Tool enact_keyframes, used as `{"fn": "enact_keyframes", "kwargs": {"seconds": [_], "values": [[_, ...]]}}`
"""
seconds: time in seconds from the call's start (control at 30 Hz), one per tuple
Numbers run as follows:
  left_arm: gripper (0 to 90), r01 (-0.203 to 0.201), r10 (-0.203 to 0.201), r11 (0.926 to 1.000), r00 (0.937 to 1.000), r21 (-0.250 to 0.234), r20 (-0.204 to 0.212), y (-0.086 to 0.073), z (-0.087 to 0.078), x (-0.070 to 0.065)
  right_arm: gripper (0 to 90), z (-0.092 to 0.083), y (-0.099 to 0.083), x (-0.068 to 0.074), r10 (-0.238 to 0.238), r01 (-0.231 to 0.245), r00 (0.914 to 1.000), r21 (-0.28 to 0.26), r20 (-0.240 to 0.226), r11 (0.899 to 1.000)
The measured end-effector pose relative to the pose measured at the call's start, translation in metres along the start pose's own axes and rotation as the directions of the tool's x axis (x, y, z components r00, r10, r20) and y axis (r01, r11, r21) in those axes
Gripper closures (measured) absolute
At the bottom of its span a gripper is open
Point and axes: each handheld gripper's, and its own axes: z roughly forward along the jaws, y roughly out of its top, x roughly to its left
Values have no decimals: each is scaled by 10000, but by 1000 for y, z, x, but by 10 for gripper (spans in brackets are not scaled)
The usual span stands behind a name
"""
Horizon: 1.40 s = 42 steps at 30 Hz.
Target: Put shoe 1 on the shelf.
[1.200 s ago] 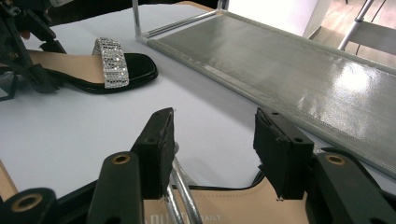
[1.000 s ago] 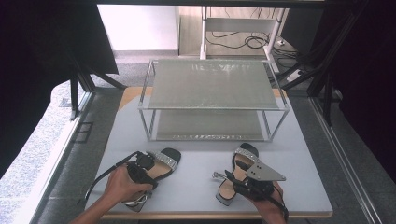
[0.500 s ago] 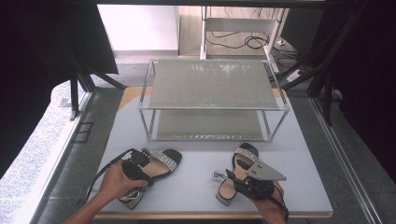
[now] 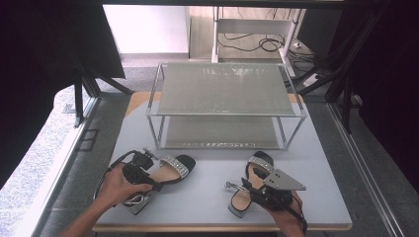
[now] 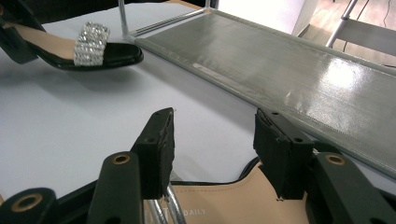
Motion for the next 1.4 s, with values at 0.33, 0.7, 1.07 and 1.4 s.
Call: {"fn": "enact_keyframes", "kwargs": {"seconds": [0.33, 0.7, 1.07, 1.4], "values": [[422, -260, 331, 9944, 9971, -1022, 685, 0, -36, -12, 484, -2, 0, -1, 27, -27, 10000, -1, 51, 10000], [422, -840, 1031, 9796, 9898, -1824, 978, 18, -75, -33, 485, -3, -1, -3, 78, -77, 9999, -80, 98, 9999], [422, -1178, 1397, 9713, 9856, -2064, 949, 47, -103, -45, 485, -5, -1, -6, 193, -191, 9997, -114, 126, 9998], [422, -1186, 1474, 9601, 9842, -2534, 981, 83, -124, -45, 485, -6, -2, -8, 235, -233, 9996, -117, 157, 9997]]}}
